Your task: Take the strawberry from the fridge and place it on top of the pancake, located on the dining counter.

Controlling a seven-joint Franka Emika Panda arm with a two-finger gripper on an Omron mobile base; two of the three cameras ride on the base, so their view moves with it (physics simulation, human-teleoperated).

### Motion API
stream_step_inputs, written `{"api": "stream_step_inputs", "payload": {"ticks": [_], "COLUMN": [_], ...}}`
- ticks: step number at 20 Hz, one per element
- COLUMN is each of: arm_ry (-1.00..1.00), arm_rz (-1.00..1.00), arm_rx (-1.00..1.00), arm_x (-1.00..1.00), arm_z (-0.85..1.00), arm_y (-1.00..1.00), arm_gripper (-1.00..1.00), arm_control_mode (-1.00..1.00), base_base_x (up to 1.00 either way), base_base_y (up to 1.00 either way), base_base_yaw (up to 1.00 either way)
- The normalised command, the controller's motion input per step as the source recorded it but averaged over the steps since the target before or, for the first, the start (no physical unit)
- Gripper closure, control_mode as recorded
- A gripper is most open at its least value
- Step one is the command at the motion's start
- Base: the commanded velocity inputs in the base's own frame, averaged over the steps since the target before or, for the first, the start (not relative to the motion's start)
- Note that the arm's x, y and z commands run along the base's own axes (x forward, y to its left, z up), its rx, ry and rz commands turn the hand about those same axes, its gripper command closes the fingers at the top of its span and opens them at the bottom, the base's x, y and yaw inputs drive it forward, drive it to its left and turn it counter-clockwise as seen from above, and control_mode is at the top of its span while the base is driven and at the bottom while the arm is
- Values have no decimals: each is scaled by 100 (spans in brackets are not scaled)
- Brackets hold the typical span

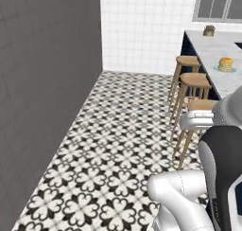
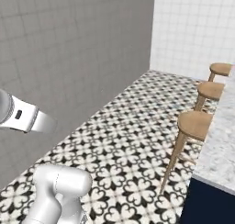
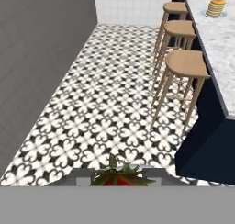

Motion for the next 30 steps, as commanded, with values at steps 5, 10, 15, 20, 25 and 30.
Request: {"api": "stream_step_inputs", "payload": {"ticks": [5, 10, 15, 20, 25, 30], "arm_ry": [0, 0, 0, 0, 0, 0], "arm_rz": [0, 0, 0, 0, 0, 0], "arm_rx": [0, 0, 0, 0, 0, 0], "arm_x": [0, 0, 0, 0, 0, 0], "arm_z": [0, 0, 0, 0, 0, 0], "arm_y": [0, 0, 0, 0, 0, 0], "arm_gripper": [100, 100, 100, 100, 100, 100], "arm_control_mode": [100, 100, 100, 100, 100, 100], "base_base_x": [100, 100, 100, 100, 100, 100], "base_base_y": [71, 71, 77, 85, 94, 100], "base_base_yaw": [-67, -67, -65, -63, -59, -52]}}
